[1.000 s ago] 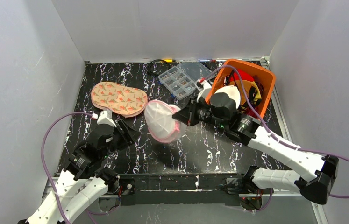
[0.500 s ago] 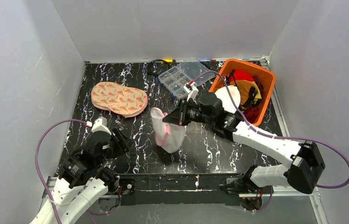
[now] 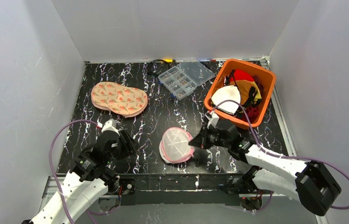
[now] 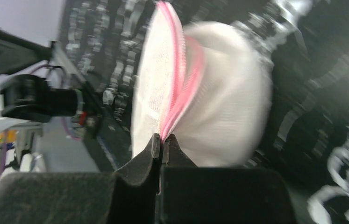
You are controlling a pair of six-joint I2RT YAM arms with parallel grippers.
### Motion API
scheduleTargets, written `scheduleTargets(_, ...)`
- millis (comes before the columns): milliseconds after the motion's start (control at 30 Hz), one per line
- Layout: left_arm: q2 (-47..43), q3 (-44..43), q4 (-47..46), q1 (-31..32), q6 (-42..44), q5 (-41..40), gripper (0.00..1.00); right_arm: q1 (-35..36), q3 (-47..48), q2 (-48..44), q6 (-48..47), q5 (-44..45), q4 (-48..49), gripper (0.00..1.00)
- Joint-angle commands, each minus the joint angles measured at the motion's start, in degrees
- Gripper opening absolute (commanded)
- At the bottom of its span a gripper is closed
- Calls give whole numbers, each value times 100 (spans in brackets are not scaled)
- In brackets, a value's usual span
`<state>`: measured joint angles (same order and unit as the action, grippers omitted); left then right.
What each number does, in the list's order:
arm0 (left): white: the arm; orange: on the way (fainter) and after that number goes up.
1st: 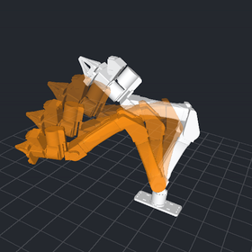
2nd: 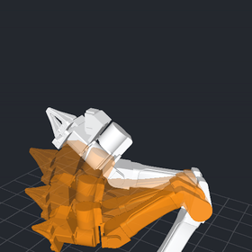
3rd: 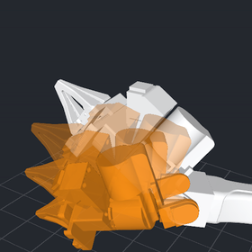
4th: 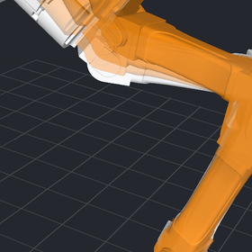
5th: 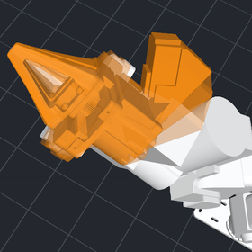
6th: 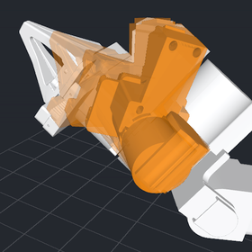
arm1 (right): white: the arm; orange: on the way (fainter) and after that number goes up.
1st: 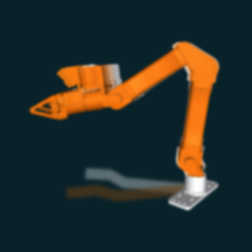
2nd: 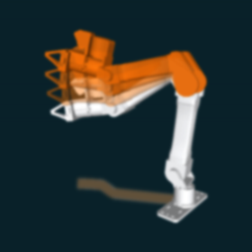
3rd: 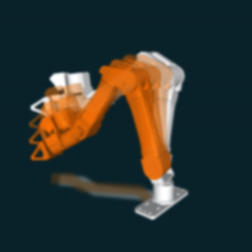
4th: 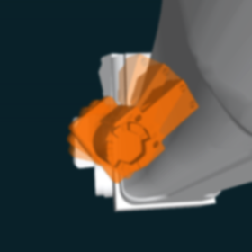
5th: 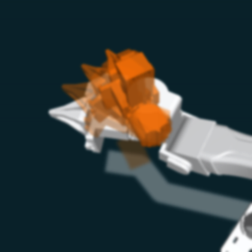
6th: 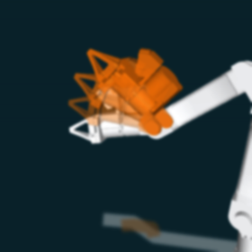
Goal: Unzip the laundry bag and remove the bra
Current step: Place the laundry bag at the center of the board, then adjust the laundry bag at the center of the board.
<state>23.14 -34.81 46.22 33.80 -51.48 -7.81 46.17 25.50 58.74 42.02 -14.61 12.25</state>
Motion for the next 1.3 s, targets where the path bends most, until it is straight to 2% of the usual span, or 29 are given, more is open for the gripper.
scheduleTargets(0,130,289,-396,-40,-66,288,56,-414,-600,-519,-62,-221,455,1)
scheduleTargets(267,524,399,-1014,-40,-97,573,56,-642,-847,-789,78,-70,381,1)
scheduleTargets(533,1236,597,-2577,-11,-257,1737,53,-666,-1214,-699,82,396,-50,1)
scheduleTargets(667,1785,377,-2814,160,-196,1724,51,-669,-1174,-777,23,754,-469,17)
scheduleTargets(833,2130,152,-2835,223,-62,1608,51,-665,-826,-1075,-178,1104,-1373,45)
scheduleTargets(1033,2310,-321,-2353,227,336,1329,51,-658,359,-1544,-852,1596,-2966,80)
scheduleTargets(1133,2443,-670,-2055,248,700,1167,51,-662,1268,-1460,-1364,1623,-3690,85)
scheduleTargets(1267,2737,-1071,-2048,565,874,1028,50,-662,1983,-1196,-1776,992,-3928,82)
